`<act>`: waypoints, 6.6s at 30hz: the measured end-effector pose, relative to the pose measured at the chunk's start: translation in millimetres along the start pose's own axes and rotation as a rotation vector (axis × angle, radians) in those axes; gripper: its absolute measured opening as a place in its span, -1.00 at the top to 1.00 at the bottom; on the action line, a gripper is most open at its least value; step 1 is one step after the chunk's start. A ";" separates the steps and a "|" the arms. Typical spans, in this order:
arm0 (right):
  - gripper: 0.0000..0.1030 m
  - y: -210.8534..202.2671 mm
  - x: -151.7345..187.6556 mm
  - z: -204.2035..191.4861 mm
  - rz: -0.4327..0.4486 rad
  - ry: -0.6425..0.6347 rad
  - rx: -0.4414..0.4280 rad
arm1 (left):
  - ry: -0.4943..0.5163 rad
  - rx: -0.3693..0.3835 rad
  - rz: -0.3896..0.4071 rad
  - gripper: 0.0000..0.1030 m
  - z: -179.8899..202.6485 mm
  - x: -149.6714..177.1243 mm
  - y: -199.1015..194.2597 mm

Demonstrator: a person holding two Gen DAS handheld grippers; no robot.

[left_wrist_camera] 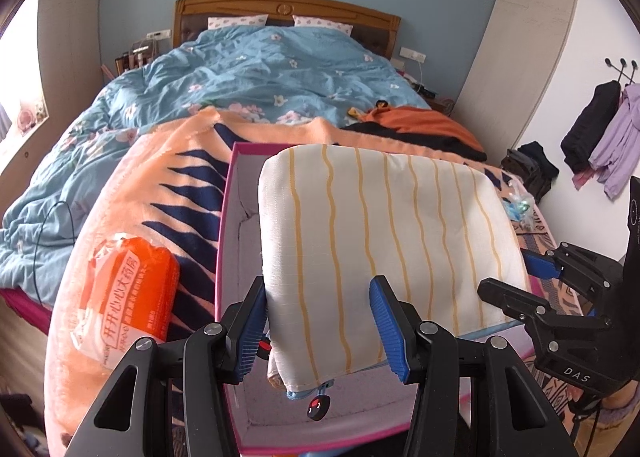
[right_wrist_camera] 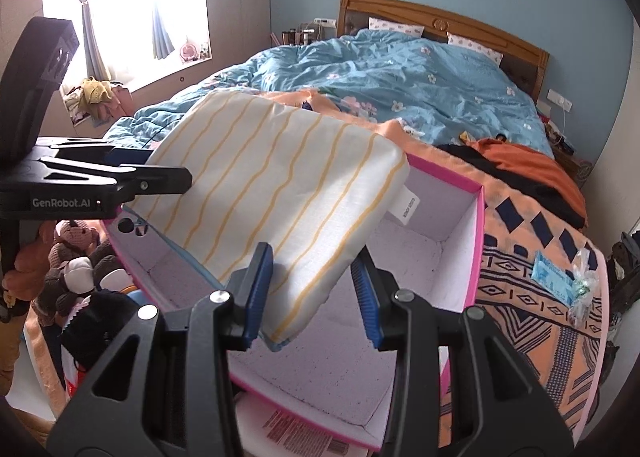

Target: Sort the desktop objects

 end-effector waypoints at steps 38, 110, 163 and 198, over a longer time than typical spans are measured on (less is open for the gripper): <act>0.17 67.8 2.6 10.5 -0.210 0.007 0.032 | 0.074 -0.153 -0.121 -0.01 3.0 -4.6 49.7; 0.00 -46.6 60.7 -12.2 -0.084 0.002 -0.254 | 0.124 0.171 -0.010 -0.27 36.4 63.8 -26.3; 0.81 -33.0 81.9 -81.3 -0.067 -0.076 -0.307 | 0.038 0.154 -0.070 -0.27 11.0 144.0 -57.9; 0.83 -61.1 78.7 -58.5 0.047 -0.012 -0.332 | -0.010 0.282 -0.146 -0.56 24.4 116.8 6.6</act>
Point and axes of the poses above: each gripper's, at about its wrist camera, not at the fingertips, and y roughly the way its jaws point, z to its right, x to its underside, the point moved 4 cm from there along y, roughly the way its jaws point, and after that the axes turned 4 degrees about x, right-handed, at the moved point
